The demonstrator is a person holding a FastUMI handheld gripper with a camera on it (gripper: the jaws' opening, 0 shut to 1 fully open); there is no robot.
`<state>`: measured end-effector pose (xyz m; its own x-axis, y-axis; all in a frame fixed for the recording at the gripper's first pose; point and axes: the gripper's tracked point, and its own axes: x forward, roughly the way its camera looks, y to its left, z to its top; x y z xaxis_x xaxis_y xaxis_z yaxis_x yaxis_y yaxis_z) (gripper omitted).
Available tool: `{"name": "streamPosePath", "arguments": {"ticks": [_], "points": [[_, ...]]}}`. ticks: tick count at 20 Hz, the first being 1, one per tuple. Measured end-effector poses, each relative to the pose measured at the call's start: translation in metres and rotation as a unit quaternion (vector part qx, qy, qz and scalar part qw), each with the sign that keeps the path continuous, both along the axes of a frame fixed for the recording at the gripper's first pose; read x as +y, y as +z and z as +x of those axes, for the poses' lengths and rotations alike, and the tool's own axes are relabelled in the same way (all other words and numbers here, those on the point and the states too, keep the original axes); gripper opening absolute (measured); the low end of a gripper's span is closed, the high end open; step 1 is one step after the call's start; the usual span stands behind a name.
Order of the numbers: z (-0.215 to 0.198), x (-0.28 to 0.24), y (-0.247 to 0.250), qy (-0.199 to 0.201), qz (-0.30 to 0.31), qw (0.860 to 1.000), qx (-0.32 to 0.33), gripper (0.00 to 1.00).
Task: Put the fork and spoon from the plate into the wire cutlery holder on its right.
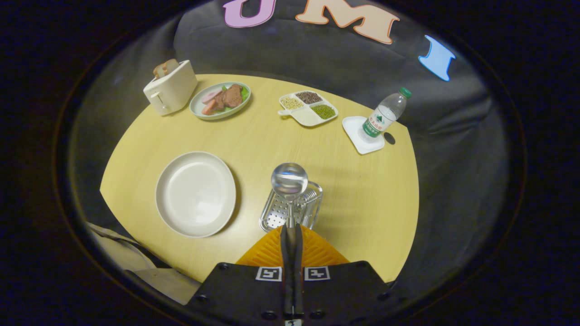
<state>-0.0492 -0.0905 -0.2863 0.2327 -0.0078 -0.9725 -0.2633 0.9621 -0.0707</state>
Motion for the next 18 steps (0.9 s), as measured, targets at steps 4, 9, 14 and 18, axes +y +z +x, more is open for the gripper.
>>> {"name": "streamPosePath", "arguments": {"ticks": [4, 9, 14, 18], "points": [[-0.007, -0.009, -0.004, -0.002, -0.001, 1.0, 0.014, 0.06], [-0.013, -0.01, -0.005, 0.006, -0.004, 1.0, 0.021, 0.1], [-0.006, -0.014, -0.001, -0.007, 0.002, 1.0, 0.005, 0.13], [-0.003, -0.012, 0.009, -0.014, 0.013, 1.0, -0.016, 0.31]]}}
